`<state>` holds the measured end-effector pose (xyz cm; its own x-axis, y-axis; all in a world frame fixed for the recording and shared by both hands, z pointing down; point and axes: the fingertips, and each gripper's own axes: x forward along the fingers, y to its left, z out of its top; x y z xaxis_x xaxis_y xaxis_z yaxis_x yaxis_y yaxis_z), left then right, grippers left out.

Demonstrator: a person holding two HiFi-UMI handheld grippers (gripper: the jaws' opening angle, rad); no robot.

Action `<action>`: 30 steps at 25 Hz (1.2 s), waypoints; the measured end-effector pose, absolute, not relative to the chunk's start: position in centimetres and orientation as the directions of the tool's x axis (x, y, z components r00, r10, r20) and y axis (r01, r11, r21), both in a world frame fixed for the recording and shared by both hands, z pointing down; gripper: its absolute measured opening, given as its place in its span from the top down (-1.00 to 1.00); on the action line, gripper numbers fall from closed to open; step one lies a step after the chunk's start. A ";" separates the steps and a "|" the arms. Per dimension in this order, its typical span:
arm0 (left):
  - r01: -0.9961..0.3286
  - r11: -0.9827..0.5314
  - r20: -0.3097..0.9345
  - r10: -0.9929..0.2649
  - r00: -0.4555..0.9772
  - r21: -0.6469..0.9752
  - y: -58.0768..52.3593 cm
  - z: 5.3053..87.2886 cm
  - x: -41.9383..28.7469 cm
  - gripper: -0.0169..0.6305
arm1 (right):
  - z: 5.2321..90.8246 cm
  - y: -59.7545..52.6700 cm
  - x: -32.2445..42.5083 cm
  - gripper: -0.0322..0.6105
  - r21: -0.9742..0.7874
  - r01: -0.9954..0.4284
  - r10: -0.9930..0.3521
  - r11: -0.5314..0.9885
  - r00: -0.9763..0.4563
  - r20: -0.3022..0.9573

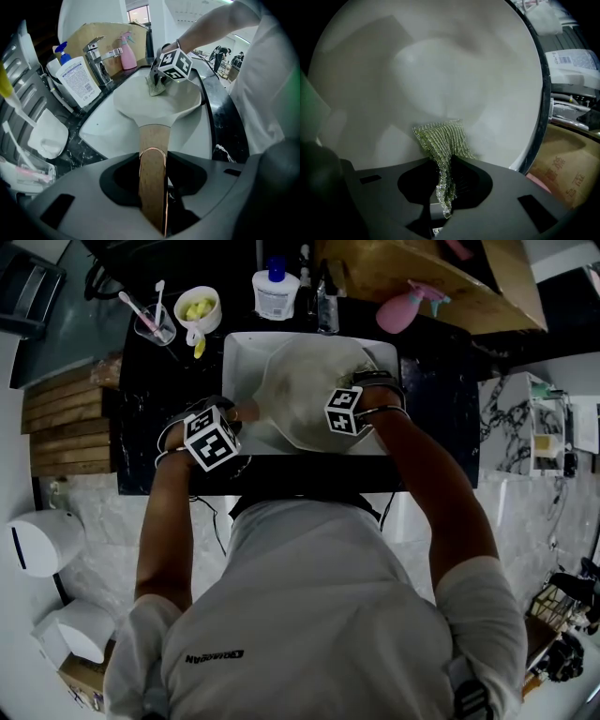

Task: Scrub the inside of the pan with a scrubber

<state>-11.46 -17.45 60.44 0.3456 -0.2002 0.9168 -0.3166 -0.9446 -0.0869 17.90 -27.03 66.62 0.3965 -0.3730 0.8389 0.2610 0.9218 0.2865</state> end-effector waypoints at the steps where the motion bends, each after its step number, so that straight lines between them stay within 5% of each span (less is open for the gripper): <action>1: -0.317 -0.945 0.917 -0.199 0.345 -0.086 -17.5 60.4 -11.5 0.43 | 66.6 -26.6 18.0 0.65 0.273 0.250 -0.356 0.929 0.404 0.843; 12: -0.312 -0.946 0.916 -0.195 0.349 -0.082 -17.3 60.3 -11.3 0.43 | 66.6 -22.7 18.1 0.65 0.122 0.069 -0.140 0.990 0.424 0.895; 30: -0.312 -0.946 0.915 -0.196 0.351 -0.083 -17.4 60.1 -11.3 0.43 | 66.1 -15.0 13.9 0.65 -0.294 -0.332 0.360 0.896 0.158 0.919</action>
<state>-11.31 -17.44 60.14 0.3513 -0.1960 0.9155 -0.3124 -0.9463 -0.0827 13.87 -15.05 66.05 0.1581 0.3603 0.9193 -0.3324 0.8961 -0.2941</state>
